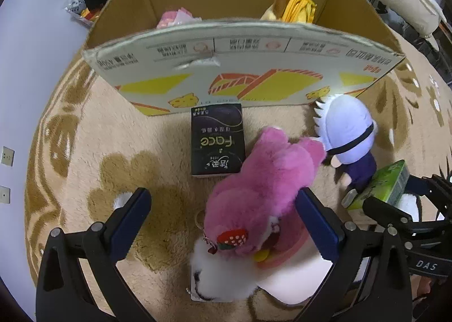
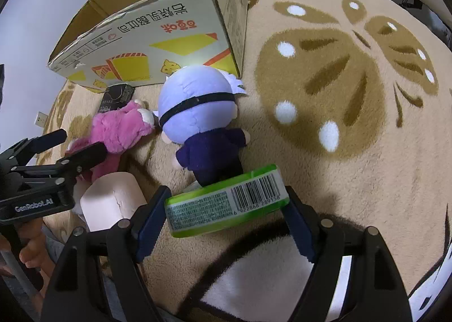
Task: Organize soft objects
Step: 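Grasp pink plush bear with left tool while right tool grasps green box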
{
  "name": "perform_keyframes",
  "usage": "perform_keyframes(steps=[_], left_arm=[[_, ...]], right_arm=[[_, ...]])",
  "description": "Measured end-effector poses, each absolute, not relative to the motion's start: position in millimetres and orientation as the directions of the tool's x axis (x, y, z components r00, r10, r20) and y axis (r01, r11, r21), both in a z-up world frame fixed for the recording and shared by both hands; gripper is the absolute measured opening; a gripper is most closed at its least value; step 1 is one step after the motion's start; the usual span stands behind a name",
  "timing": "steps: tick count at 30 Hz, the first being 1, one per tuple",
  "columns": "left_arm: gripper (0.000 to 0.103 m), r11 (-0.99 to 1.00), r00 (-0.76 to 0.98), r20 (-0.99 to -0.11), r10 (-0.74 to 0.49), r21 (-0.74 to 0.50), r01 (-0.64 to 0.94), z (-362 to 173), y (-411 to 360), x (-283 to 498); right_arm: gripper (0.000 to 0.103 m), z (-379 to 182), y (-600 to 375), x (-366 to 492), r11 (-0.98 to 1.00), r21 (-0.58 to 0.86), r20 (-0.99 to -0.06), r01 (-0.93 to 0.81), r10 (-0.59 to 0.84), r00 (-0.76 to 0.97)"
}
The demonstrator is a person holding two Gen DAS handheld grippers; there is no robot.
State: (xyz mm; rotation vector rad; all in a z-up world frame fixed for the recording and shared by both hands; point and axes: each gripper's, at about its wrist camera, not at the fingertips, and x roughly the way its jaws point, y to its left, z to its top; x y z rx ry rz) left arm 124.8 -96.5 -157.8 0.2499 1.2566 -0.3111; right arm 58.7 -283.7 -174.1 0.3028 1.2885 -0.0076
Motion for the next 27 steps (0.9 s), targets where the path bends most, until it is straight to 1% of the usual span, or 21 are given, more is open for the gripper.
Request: perform_keyframes(steps=[6,14,20,22,27], left_arm=[[0.101,0.933,0.257,-0.961,-0.100,-0.001,0.360,-164.5,-97.3,130.0],[0.101,0.917,0.253,-0.965,-0.069,0.039,0.398,-173.1,-111.9,125.5],[0.101,0.920,0.247,-0.966,-0.069,0.034,0.390,-178.4,-111.2,128.3],[0.098,0.919,0.247,-0.966,-0.071,0.033,0.392,-180.3,-109.7,131.0],[0.086,0.909,0.239,-0.967,-0.090,0.019,0.417,-185.7,-111.6,132.8]], right_arm=[[0.083,-172.9,-284.2,59.7,0.961,0.219,-0.946,0.169,0.167,0.279],[0.083,-176.1,-285.7,61.6,0.959,0.227,-0.946,0.169,0.176,0.271],[0.083,-177.1,-282.0,62.9,0.959,0.227,-0.947,0.170,0.177,0.268],[0.083,-177.2,-282.2,63.0,0.959,0.227,-0.947,0.169,0.177,0.269],[0.083,-177.5,-281.6,63.3,0.959,0.228,-0.947,0.169,0.177,0.269]])
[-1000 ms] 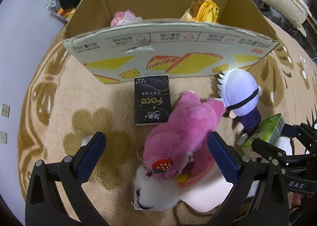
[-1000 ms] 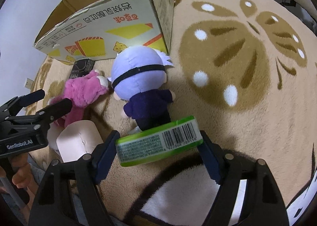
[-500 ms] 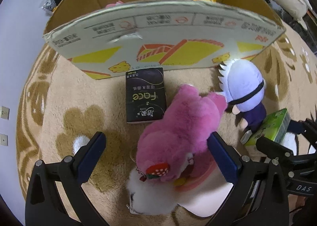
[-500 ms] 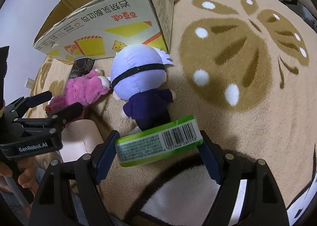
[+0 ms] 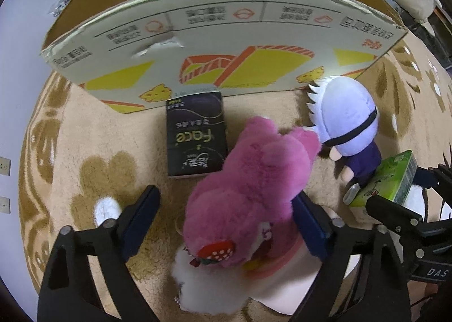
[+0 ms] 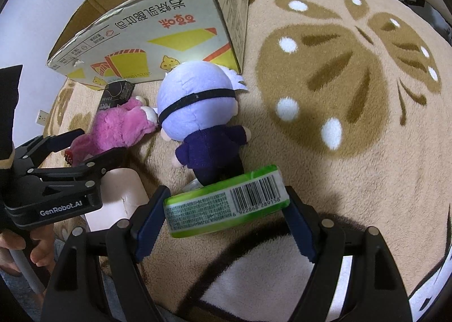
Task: Organize soft objects
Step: 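Grasp pink plush bear with left tool while right tool grasps green box, then lift bear and green box over the box and release the bear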
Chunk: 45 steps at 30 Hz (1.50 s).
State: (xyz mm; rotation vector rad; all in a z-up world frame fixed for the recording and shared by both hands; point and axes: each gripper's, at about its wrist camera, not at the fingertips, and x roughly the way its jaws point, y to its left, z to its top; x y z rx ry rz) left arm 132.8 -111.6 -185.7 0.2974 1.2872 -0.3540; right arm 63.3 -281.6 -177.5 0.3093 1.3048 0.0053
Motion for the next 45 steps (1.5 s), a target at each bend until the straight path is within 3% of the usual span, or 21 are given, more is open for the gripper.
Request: perform_keyframes(steps=[5,11,29,38,45], left_arm=[[0.069,0.904,0.216,-0.970,-0.110,-0.008,0.427,-191.8,-115.5,135.0],[0.064,0.913,0.185,-0.973,-0.137,-0.052,0.405,-201.2,-112.8,137.9],[0.064,0.958,0.425,-0.901,-0.086,0.042,0.283,-143.7,-90.2,100.0],[0.064,0.976,0.536,-0.838,-0.103,0.019,0.218,-91.5,-58.7,89.4],[0.064,0.978,0.624,-0.776,-0.093,0.048,0.205,-68.5,-50.0,76.7]], right_arm=[[0.084,-178.3,-281.9,63.3,0.959,0.229,-0.946,0.168,0.178,0.270],[0.083,-184.1,-277.1,65.9,0.963,0.208,-0.954,0.168,0.162,0.251],[0.081,-153.4,-296.7,50.3,0.933,0.302,-0.886,0.194,0.200,0.417],[0.081,-105.8,-304.4,24.1,0.931,0.335,-0.783,0.143,0.190,0.593],[0.081,-71.0,-285.6,19.1,0.959,0.273,-0.677,0.074,0.137,0.723]])
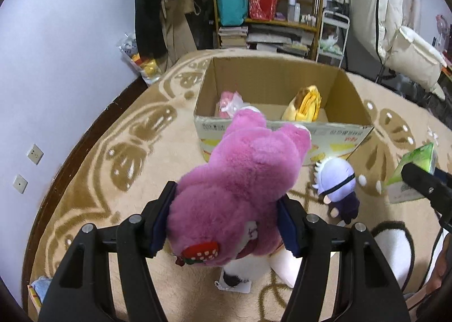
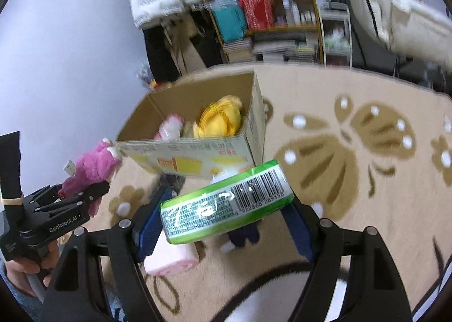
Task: Organize soft objects
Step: 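Lift bear and green box over the box and release the bear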
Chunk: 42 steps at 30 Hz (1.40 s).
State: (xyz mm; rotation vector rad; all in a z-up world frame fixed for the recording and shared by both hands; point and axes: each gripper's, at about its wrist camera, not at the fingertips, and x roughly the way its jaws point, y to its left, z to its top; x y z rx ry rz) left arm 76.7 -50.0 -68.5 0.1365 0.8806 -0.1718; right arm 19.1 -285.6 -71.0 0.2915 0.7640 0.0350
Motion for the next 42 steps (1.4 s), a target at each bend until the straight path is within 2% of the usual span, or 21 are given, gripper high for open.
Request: perform_keyframes(steps=[7,21,36,42], left_arm=[[0.064,0.978,0.688,-0.723,-0.069,0.087,0.189,-57.3,-49.0,77.8],[0.064,0.974,0.784,-0.616,-0.070,0.128,0.187,-22.4,-59.8,109.7],[0.064,0.969,0.789,-0.609,-0.077,0.140,0.203,-18.6,-69.1,168.7],[0.065,0.973,0.781,-0.618,-0.091,0.111,0.201,-23.6,-67.2,177.7]], right_arm=[[0.081,-51.6,-281.0,16.9,0.967,0.253,-0.596,0.029,0.132,0.792],[0.081,-35.3,-280.9,52.9,0.976,0.218,-0.545,-0.025,0.143,0.826],[0.081,-39.6,-263.8,115.1,0.983,0.152,-0.552,-0.101,0.169,0.817],[0.081,-55.6,-269.4,135.3,0.973,0.213,-0.567,-0.090,0.198,0.800]])
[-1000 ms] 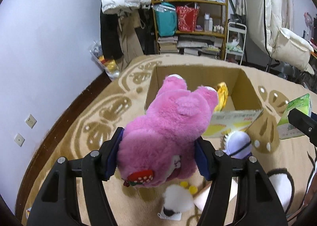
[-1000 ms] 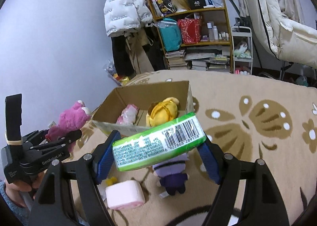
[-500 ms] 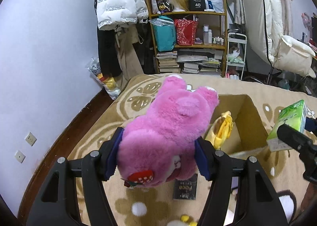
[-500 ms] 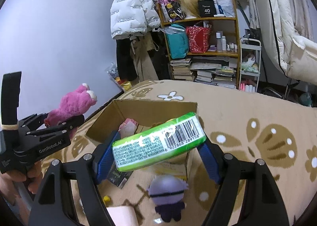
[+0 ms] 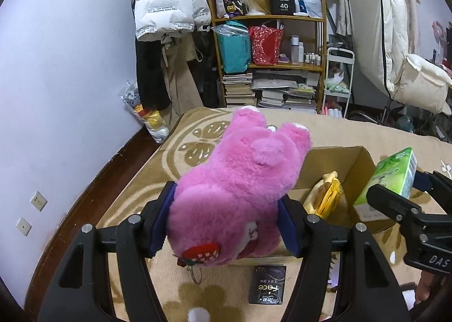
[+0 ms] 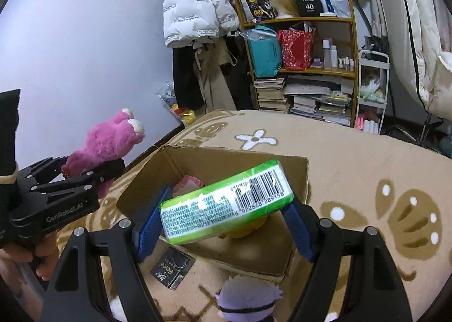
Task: Organize soft objects
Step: 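Lift bear and green box over the box and release the bear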
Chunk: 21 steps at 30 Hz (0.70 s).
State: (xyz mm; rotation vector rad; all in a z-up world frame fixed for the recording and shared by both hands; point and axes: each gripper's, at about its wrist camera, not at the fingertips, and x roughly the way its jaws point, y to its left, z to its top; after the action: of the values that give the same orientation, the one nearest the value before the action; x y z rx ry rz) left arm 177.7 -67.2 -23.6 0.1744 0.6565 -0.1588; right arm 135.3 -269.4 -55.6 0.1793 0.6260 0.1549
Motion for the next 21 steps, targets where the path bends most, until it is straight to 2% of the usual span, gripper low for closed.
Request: perform_keyframes(steps=[5,21], left_arm=[[0.065,0.971,0.758,-0.642,-0.116,0.085,0.222,-31.7,-70.1,187.3],[0.066,0.958,0.704,-0.701,-0.108,0.116,0.263,-61.5,-85.7,198.5]], right_arm=[[0.081,-71.4,-272.4,143.6,0.970,0.229,-0.587,-0.085,0.207,0.783],[0.082,-89.5,-280.8,149.1,0.966,0.251,-0.610,-0.060,0.206,0.766]])
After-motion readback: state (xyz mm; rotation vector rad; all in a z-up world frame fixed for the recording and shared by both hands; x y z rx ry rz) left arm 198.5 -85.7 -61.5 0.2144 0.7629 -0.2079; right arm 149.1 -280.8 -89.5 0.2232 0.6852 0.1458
